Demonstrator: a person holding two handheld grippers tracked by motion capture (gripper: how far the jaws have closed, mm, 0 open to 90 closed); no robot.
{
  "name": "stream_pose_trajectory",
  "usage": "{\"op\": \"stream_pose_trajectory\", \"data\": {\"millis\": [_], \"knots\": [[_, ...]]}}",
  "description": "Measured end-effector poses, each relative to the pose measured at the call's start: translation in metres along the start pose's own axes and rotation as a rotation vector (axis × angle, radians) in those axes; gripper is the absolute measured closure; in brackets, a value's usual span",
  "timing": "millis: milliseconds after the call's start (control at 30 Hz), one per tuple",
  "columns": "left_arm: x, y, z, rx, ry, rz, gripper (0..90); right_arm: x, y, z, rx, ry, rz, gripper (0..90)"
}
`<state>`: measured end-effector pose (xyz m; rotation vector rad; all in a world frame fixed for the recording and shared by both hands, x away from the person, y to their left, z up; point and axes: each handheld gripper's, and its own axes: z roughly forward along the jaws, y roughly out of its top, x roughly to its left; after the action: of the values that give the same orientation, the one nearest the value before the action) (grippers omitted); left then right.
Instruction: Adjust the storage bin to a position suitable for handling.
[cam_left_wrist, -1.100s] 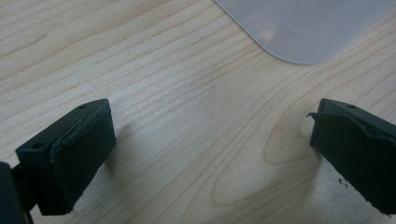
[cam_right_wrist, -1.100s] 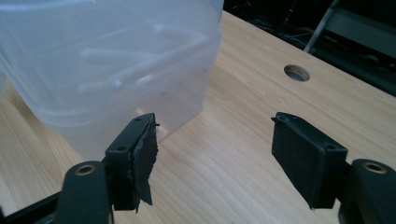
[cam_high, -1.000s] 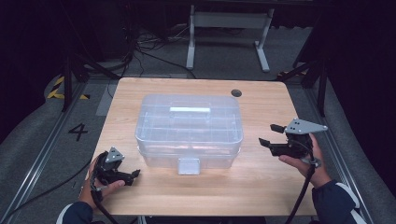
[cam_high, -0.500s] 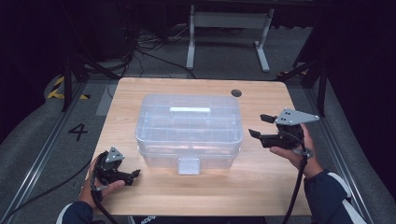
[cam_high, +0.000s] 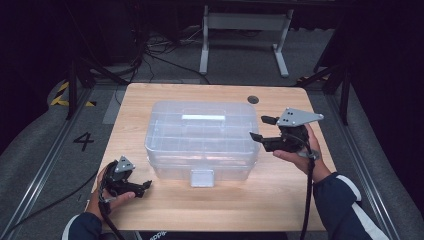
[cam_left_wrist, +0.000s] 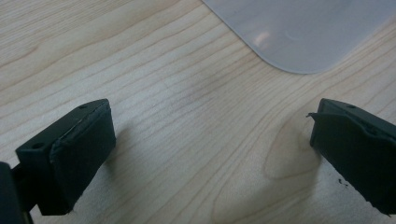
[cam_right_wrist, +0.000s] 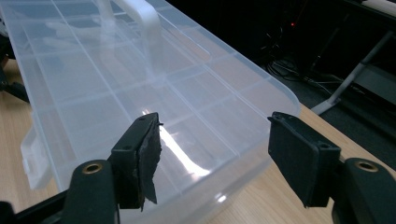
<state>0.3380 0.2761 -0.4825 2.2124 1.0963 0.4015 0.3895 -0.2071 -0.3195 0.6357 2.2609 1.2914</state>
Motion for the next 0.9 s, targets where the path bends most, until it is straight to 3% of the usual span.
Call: {"op": "stream_pose_trajectory", "data": {"millis": [200,333,633,900], "knots": [[0.001,0.007,0.005,0.004,-0.011,0.037,0.5,0.004,0.011,0.009,0.007,0.005,-0.009,35.0],[0.0,0.007,0.006,-0.001,-0.014,0.021,0.4,0.006,0.015,0.014,-0.002,0.029,0.002,35.5],[0.001,0.006,0.005,0.004,-0.007,0.04,0.6,0.014,0.026,0.032,0.009,0.071,-0.02,36.5],[0.0,0.005,0.004,-0.001,-0.009,0.027,1.1,0.018,0.035,0.041,0.017,0.096,-0.042,40.3]]}}
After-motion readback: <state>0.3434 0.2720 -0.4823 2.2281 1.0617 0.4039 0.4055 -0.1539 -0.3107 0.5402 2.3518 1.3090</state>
